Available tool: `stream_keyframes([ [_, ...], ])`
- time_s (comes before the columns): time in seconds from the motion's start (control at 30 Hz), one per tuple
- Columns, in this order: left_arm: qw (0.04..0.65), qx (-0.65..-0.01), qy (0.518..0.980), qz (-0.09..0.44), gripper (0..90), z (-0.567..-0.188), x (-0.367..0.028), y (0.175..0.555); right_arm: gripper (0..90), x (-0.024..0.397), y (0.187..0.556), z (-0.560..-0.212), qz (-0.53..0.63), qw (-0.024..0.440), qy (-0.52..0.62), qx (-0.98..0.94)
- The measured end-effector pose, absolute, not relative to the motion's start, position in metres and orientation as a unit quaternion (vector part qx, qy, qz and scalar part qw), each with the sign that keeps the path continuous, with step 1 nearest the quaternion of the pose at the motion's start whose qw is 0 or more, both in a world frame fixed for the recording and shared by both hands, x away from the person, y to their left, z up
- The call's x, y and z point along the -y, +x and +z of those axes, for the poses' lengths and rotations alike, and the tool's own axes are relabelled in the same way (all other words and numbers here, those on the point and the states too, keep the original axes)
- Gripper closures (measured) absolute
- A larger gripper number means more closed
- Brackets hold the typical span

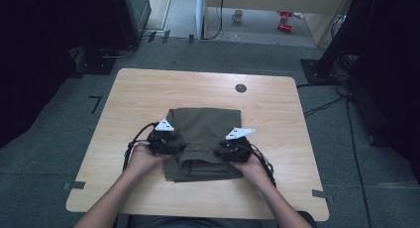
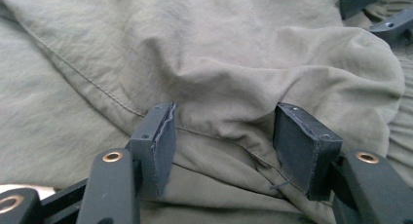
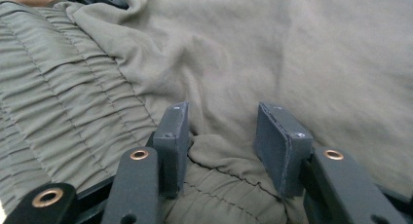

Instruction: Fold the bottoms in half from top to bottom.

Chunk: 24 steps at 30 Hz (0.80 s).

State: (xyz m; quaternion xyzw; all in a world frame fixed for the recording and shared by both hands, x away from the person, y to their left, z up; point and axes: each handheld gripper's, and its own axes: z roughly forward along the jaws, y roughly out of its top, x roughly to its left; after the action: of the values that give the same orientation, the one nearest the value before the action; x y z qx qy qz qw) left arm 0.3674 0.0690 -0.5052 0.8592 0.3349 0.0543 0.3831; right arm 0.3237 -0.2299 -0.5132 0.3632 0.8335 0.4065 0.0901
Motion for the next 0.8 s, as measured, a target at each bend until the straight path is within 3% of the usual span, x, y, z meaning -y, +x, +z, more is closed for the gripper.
stream_keyframes([
  [0.43,0.407,-0.37,0.834,0.044,47.5,-0.505,-0.071,0.396,56.4,0.227,0.348,-0.514,0.409,0.095,0.402,-0.813],
  [0.67,0.417,-0.356,0.835,0.052,50.8,-0.476,-0.072,0.377,53.6,0.228,0.333,-0.493,0.427,0.12,0.393,-0.805],
  [0.8,0.424,-0.336,0.839,0.053,55.0,-0.465,-0.066,0.36,59.2,0.229,0.318,-0.484,0.435,0.132,0.384,-0.804],
])
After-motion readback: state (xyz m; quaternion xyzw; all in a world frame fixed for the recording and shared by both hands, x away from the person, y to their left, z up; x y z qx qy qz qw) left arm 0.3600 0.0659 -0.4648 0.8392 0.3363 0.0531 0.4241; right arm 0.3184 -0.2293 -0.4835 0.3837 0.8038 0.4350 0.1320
